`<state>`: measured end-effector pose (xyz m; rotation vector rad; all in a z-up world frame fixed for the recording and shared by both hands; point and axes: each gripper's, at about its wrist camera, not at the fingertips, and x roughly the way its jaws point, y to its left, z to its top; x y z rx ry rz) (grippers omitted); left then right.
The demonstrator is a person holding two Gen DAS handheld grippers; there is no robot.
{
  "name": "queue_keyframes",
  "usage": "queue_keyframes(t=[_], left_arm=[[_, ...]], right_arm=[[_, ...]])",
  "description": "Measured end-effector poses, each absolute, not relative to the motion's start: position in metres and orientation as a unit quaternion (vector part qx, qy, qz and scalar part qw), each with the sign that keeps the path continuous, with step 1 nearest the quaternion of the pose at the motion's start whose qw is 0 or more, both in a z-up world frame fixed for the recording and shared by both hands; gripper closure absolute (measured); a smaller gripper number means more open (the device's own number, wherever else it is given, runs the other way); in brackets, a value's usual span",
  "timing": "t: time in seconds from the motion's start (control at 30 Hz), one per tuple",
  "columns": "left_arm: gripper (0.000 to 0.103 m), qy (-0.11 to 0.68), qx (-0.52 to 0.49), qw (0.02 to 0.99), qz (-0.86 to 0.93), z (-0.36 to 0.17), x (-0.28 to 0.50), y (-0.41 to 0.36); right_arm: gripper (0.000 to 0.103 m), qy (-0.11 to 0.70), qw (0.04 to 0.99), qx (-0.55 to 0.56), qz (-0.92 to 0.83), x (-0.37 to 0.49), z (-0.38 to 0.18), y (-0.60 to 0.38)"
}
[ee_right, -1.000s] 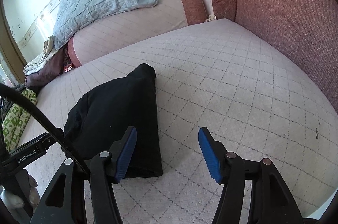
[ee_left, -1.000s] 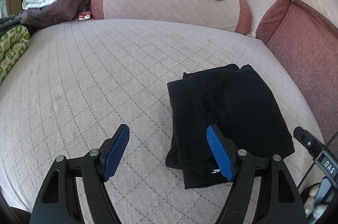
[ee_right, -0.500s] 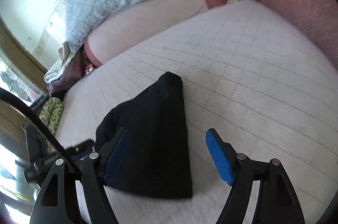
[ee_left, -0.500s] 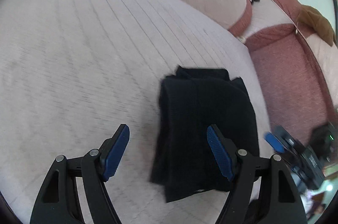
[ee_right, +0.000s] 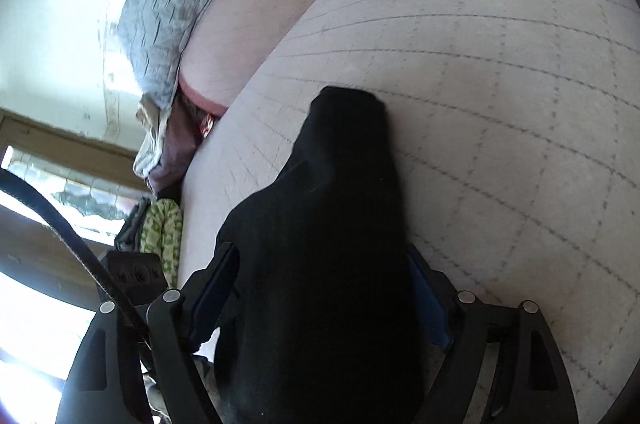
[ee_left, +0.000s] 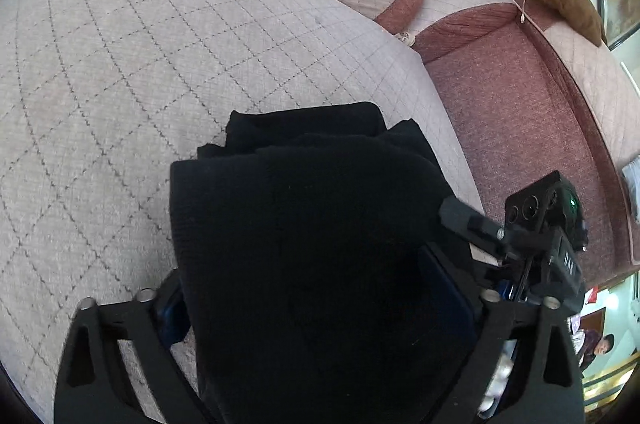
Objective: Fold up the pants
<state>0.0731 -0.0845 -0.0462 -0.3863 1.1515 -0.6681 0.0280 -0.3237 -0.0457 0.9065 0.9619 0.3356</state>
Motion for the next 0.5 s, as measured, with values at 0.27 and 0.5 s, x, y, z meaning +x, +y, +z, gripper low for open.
queue_keyframes(t=[0.27, 0.5], left_arm=[[0.052, 0.527, -0.232, 0.756, -0.311, -0.029, 0.074, -0.067], [0.052, 0.496, -0.243, 0.779, -0.297, -0.005, 0.073, -0.045]], right_arm=[[0.044, 0.428, 0.812, 0.363, 0.159, 0.017, -0.014, -0.296], [0.047, 0.413, 0.821, 0.349, 0.185, 0.03, 0.023, -0.269]])
